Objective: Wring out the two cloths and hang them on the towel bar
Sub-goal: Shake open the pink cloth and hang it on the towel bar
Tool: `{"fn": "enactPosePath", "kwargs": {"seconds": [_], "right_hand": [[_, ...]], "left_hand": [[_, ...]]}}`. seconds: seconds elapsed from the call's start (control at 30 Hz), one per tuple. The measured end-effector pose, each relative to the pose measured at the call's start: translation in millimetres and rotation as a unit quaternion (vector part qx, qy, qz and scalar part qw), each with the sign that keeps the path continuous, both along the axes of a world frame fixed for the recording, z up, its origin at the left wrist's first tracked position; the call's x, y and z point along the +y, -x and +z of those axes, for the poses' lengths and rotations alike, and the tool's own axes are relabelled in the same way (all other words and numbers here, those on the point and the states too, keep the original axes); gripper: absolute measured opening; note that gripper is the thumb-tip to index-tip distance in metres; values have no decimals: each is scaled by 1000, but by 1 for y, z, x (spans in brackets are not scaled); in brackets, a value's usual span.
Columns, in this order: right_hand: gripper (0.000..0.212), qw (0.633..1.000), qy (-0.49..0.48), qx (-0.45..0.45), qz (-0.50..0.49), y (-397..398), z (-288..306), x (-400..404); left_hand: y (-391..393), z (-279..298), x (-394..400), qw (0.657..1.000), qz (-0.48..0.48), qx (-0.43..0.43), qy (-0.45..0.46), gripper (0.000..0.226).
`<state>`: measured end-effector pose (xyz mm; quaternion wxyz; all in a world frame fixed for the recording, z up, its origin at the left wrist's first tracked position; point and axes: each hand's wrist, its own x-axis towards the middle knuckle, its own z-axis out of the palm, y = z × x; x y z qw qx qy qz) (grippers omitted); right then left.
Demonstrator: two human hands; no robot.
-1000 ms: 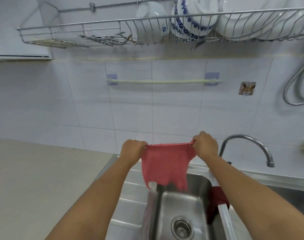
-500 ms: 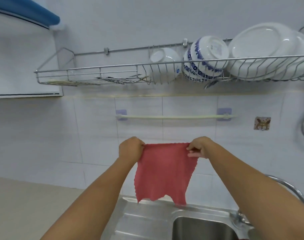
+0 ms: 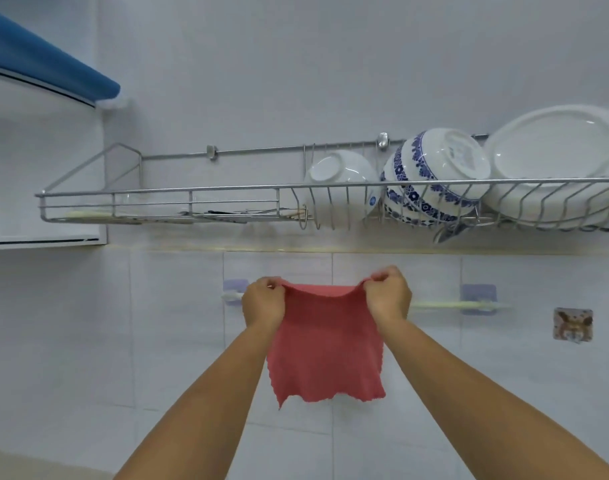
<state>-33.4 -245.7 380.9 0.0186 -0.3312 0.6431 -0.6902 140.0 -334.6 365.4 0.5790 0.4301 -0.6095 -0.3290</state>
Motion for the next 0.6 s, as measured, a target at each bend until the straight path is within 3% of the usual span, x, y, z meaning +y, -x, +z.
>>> {"fn": "enactPosePath", "kwargs": {"seconds": [0.13, 0.23, 0.4, 0.53, 0.6], "right_hand": [[8, 987, -36, 154, 11, 10, -19, -14], [9, 953, -85, 290, -27, 12, -38, -23], [9, 843, -108, 500, -166, 21, -64, -32], [26, 796, -134, 536, -249, 26, -61, -37], [34, 786, -145, 544, -254, 26, -59, -40]], "left_hand": [[11, -12, -16, 983, -18, -169, 68, 45], [13, -24, -24, 944, 30, -305, 124, 53], [10, -41, -36, 895, 111, -358, 243, 29], [15, -52, -47, 870, 155, -366, 291, 26], [17, -53, -51, 849, 183, -389, 309, 36]]}}
